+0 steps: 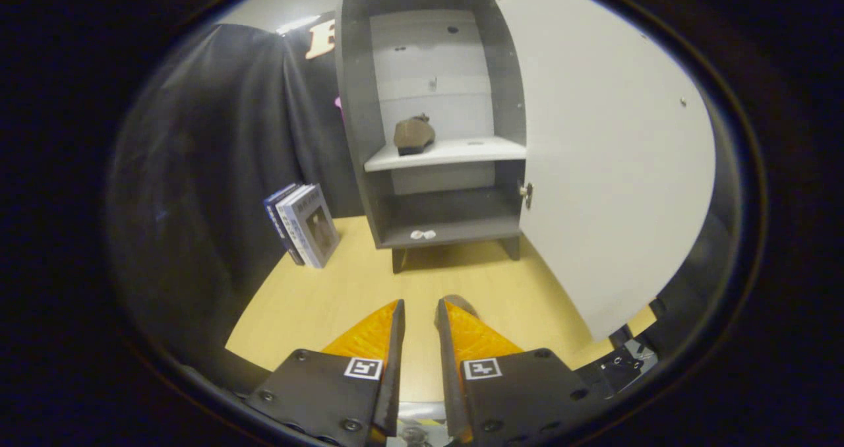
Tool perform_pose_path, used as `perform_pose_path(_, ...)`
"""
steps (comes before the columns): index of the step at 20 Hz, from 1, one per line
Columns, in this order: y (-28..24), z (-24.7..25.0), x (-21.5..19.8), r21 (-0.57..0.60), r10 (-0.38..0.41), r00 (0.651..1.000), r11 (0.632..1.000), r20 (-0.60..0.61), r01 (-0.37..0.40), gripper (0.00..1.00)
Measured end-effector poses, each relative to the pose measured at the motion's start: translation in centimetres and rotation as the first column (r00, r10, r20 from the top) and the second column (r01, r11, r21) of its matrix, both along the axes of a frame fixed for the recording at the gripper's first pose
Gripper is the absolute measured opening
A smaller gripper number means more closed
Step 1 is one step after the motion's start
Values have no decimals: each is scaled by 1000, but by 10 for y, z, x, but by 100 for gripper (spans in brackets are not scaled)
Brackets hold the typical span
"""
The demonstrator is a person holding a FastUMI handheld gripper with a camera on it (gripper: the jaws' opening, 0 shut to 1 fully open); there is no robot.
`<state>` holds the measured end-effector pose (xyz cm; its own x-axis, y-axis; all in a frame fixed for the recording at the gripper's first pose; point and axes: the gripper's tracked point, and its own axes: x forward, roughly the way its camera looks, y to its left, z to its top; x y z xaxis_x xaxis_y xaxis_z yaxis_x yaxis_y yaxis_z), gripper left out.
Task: Open the shoe cabinet door, grab the shoes and put them into the shoe cabinet, then close the shoe cabinet door.
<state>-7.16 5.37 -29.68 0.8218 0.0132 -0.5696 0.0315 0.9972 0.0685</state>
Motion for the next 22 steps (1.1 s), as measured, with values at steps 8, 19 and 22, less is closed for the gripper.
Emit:
perform_pose_path(8, -19, -134, 31, 24, 11, 987, 1000, -161, -7, 28)
perform_pose_path(19, -23, -221, 39, 14, 68, 949, 998, -306, -67, 28)
perform_pose_path(22, -20, -229, 54, -7, 87, 951, 996, -296, -93, 29)
